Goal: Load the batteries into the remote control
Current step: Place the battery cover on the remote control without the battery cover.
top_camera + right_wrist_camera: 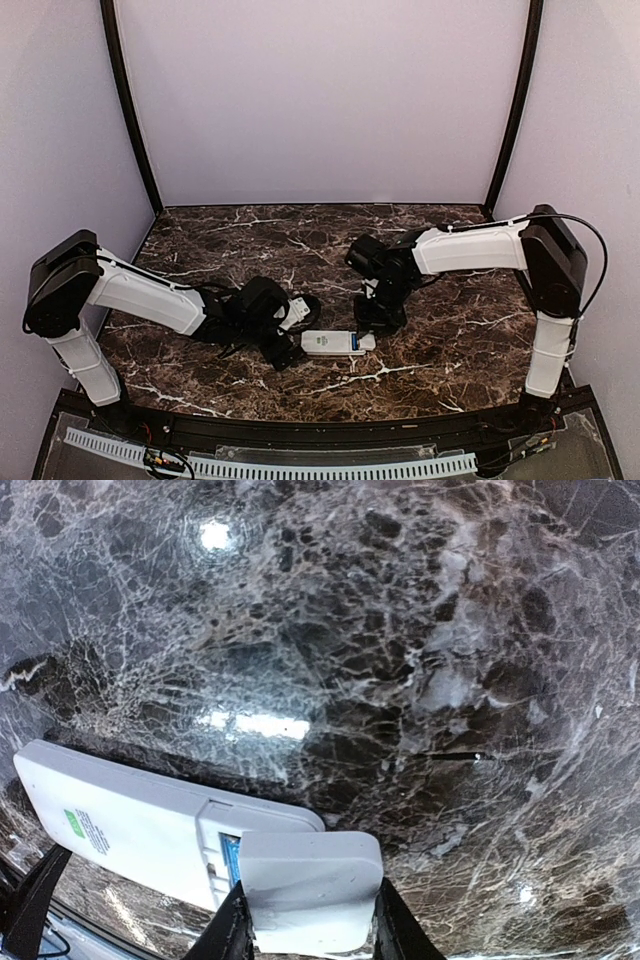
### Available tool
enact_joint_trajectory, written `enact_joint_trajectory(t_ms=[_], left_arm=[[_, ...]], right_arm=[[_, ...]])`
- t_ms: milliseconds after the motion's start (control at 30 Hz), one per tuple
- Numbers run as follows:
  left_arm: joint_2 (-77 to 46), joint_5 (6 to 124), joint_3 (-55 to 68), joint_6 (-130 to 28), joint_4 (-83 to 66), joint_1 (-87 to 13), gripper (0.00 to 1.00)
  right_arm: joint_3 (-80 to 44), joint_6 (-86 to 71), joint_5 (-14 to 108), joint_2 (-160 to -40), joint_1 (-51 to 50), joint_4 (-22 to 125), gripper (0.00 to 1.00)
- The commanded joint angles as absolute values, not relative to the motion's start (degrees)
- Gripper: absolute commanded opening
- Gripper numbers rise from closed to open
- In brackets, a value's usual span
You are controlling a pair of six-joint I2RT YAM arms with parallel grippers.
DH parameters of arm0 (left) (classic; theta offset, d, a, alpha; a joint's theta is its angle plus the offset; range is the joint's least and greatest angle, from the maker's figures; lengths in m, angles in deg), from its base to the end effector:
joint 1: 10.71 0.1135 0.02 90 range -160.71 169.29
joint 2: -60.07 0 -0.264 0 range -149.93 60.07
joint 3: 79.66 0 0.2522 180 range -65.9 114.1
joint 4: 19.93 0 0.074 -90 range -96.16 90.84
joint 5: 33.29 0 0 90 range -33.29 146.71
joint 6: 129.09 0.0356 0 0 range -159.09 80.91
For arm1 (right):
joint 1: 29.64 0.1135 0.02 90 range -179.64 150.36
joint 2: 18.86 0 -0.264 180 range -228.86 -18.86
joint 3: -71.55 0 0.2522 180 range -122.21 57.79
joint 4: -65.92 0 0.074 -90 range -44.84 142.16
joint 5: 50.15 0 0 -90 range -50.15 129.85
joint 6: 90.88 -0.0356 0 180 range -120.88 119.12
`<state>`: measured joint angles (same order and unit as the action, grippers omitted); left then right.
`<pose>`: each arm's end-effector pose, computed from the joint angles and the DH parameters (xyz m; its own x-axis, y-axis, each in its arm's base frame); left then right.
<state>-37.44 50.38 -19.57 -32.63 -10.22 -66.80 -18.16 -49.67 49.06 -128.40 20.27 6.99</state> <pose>0.1869 -0.2710 0.1418 -0.3182 0.6738 -0.6669 0.8240 0.5444 0.1568 0.2319 0.2843 0.1697 -0.9994 -0.0341 -0.0103 -0.0356 0.9676 0.2501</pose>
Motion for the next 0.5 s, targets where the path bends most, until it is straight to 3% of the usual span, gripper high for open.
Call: enact_joint_trajectory(t_ms=[0, 467], left_arm=[[-36.61, 50.81, -21.11, -31.80, -10.23, -66.50, 0.99], [-36.71, 51.26, -21.35, -31.80, -10.73, -66.43, 0.99]], right_arm=[[-20.02, -50.54, 47.46, -129.63, 20.87, 6.11, 0.22], [-20.67, -50.67, 46.82, -130.96, 22.22, 4.16, 0.23]])
